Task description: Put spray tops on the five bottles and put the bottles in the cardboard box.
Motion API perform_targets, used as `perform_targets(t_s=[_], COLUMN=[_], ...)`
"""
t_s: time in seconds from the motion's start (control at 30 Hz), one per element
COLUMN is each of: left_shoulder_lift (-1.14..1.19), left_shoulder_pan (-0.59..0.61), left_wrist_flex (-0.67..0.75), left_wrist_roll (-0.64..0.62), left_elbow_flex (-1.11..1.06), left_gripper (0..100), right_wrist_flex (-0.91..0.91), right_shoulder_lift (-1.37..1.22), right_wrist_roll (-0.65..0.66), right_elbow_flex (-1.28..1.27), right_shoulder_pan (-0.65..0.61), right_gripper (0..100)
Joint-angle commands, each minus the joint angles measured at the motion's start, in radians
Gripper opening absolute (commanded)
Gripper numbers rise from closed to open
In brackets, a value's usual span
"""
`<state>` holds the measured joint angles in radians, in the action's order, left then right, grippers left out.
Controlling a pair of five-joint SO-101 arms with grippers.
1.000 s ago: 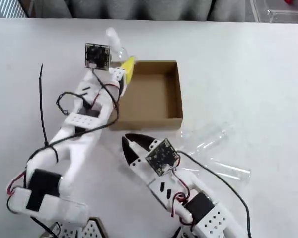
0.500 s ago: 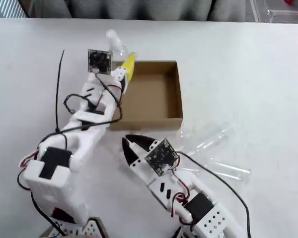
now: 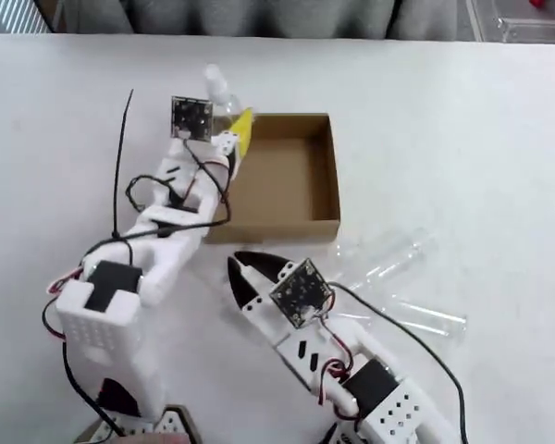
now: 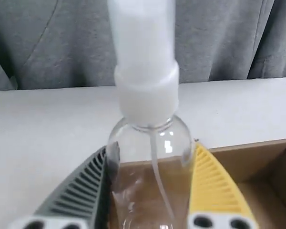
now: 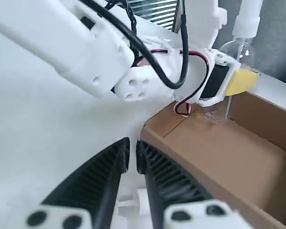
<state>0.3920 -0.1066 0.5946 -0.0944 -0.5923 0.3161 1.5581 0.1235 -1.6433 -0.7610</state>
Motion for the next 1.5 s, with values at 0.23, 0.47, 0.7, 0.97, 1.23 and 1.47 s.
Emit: perform_targets(t_s=[0.23, 0.47, 0.7, 0.97, 1.23, 1.47], left_shoulder_lift=[0.019, 0.019, 0.019, 0.013, 0.013, 0.012], left_shoulder_pan=[0.015, 0.03, 0.028, 0.028, 0.03, 0.027], left_wrist_flex=[0.031, 0.029, 0.028, -0.008, -0.008, -0.009], left_wrist_roll=[0.003, 0.003, 0.003, -0.037, -0.037, -0.034], left_elbow_flex=[0.072, 0.072, 0.072, 0.061, 0.058, 0.026], left_gripper=[12, 13, 15, 25, 25, 30], right_wrist_flex=[-0.005, -0.005, -0.005, -0.005, -0.005, -0.005], right_shoulder_lift=[0.005, 0.005, 0.005, 0.005, 0.005, 0.005], right_wrist_roll=[-0.003, -0.003, -0.003, -0.003, -0.003, -0.003], right_elbow_flex=[0.012, 0.012, 0.011, 0.006, 0.006, 0.006], right_shoulder_pan=[0.01, 0.01, 0.01, 0.008, 0.008, 0.01], right_gripper=[1.7, 1.7, 1.7, 1.7, 1.7, 1.7])
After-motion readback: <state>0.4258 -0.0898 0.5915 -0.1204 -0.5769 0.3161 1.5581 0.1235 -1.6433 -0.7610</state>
